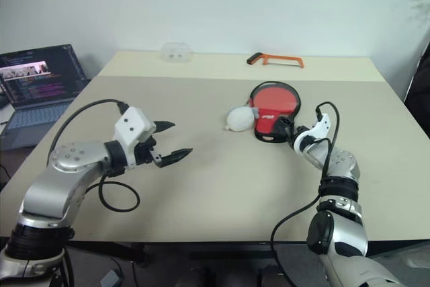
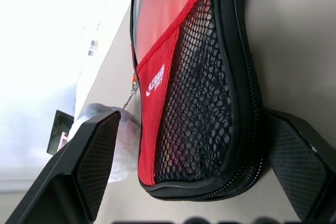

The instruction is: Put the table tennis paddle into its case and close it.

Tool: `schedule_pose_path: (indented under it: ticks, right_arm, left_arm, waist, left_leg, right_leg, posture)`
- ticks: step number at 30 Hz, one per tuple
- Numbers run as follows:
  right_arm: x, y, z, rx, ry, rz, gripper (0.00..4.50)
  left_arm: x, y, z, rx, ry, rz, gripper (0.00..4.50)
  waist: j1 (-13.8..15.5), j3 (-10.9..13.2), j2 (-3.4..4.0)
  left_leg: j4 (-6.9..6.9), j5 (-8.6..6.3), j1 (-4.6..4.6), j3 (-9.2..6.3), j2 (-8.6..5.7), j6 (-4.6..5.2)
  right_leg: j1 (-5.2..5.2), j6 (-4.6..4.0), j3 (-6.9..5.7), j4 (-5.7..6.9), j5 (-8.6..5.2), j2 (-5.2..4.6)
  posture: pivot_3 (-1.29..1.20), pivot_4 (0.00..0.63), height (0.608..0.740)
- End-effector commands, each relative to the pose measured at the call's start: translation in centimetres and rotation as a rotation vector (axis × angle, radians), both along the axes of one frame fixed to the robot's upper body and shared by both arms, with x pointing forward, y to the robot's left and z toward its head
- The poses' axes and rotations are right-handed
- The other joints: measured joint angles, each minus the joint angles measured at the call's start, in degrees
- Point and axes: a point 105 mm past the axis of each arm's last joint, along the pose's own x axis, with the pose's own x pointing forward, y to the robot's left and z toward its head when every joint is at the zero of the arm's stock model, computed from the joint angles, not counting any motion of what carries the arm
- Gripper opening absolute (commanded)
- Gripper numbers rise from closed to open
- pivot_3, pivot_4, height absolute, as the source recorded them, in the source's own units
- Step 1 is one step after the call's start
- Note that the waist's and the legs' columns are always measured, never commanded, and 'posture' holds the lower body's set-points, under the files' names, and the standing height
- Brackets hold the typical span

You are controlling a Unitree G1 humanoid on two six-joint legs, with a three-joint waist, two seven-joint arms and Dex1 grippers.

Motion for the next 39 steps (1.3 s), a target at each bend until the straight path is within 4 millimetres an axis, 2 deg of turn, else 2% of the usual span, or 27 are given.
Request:
schedule_pose_path:
  ticks: [1,8,9,14,28,30,31,36,39]
  right_arm:
    - [-0.1,1.3,-0.4,0.022,0.019,0.035,4.50]
    - [1.2,2.9,-0.4,0.033,0.016,0.034,4.50]
    - [1.3,3.1,-0.4,0.033,0.016,0.034,4.31]
    - [1.8,3.6,-0.6,0.033,0.019,0.035,4.31]
    - [1.8,3.7,-1.4,0.006,0.037,0.049,4.31]
    - [1.7,4.2,-0.7,-0.005,-0.007,0.095,4.31]
    - [1.6,4.3,-0.5,-0.007,-0.011,0.098,4.10]
    - [1.8,3.9,-0.2,0.006,-0.008,0.074,4.10]
    - [1.8,4.1,0.3,0.013,-0.028,0.087,3.12]
  left_arm:
    - [-0.3,-0.2,1.4,0.011,-0.058,-0.013,4.49]
    - [0.0,-0.4,1.5,0.016,-0.061,-0.016,4.49]
    - [0.0,-0.5,1.5,0.016,-0.062,-0.017,4.50]
    - [0.0,-0.6,1.5,0.016,-0.063,-0.018,4.50]
    - [-0.1,-0.3,1.5,0.022,-0.065,-0.005,4.50]
    - [0.0,-0.3,1.5,0.022,-0.066,-0.005,4.50]
    - [0.0,-0.3,1.5,0.022,-0.066,-0.005,4.50]
    - [0.0,-0.4,1.5,0.021,-0.065,-0.006,4.50]
    - [0.1,-0.5,1.5,0.022,-0.065,-0.007,4.50]
  waist:
    - [-0.2,0.0,0.00]
    - [-0.7,0.0,-0.02]
    - [-0.8,0.0,-0.02]
    - [-1.3,0.0,-0.03]
    - [-1.9,0.0,-0.07]
    - [-1.9,0.0,-0.07]
    - [-1.9,0.0,-0.07]
    - [-1.9,0.0,-0.08]
    - [-1.9,0.0,-0.09]
  left_leg:
    - [0.00,0.00,0.00,0.00,0.00,0.00]
    - [0.00,0.00,0.13,0.03,0.03,0.00]
    - [0.00,0.00,0.18,0.03,0.04,0.01]
    - [-0.02,0.01,0.46,0.07,0.04,0.01]
    - [-0.08,0.00,0.62,0.08,0.04,0.01]
    - [-0.08,0.00,0.63,0.08,0.04,0.01]
    - [-0.09,0.00,0.63,0.09,0.03,0.01]
    - [-0.23,0.00,0.62,0.12,0.03,0.01]
    - [-0.26,0.00,0.60,0.12,0.03,0.01]
  right_leg:
    - [0.00,0.00,0.00,0.00,0.00,0.00]
    - [0.04,-0.02,0.07,0.03,0.01,0.05]
    - [0.07,-0.03,0.08,0.03,0.02,0.06]
    - [0.31,-0.03,0.15,0.02,0.01,0.07]
    - [0.43,0.00,0.21,0.02,0.00,0.08]
    - [0.43,0.00,0.21,0.02,0.00,0.08]
    - [0.43,0.00,0.21,0.01,0.00,0.08]
    - [0.35,-0.09,0.24,0.00,-0.03,0.08]
    - [0.31,-0.09,0.24,0.00,-0.03,0.08]
  posture:
    - [0.00,0.150,0.740]
    - [0.00,0.150,0.740]
    - [0.00,0.150,0.740]
    - [0.00,0.150,0.740]
    - [0.00,0.150,0.740]
    - [0.00,0.150,0.740]
    - [0.00,0.150,0.740]
    - [0.00,0.150,0.740]
    - [0.00,0.150,0.740]
